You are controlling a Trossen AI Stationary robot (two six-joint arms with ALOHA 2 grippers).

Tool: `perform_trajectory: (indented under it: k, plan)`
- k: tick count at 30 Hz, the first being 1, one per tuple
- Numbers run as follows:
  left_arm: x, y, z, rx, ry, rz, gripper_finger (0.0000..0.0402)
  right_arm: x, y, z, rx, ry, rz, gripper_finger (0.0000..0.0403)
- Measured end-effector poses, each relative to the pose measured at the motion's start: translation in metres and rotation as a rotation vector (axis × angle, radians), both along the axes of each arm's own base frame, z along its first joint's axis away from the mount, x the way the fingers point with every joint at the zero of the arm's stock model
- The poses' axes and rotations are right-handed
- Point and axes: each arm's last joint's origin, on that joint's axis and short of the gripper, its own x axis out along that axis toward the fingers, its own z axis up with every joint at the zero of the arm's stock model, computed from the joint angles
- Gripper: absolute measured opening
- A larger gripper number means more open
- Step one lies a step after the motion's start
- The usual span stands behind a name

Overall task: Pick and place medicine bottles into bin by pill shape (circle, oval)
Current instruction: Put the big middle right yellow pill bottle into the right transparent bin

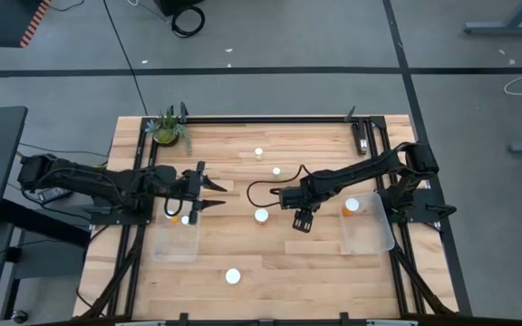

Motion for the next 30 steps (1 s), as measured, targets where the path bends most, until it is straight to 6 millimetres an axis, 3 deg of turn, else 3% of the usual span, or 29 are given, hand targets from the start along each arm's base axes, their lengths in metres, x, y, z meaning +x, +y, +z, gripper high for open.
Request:
perform_trajectory:
  k: [15,30]
  plan:
    - [0.0,0.001,-0.001,0.009,0.006,0.036,0.0172,-0.026,0.047,0.024,0.067,0.027,-0.065,0.0222]
    - [0.0,0.001,-0.001,0.009,0.008,0.037,0.0172,-0.072,0.05,0.075,0.066,0.012,-0.232,0.0221]
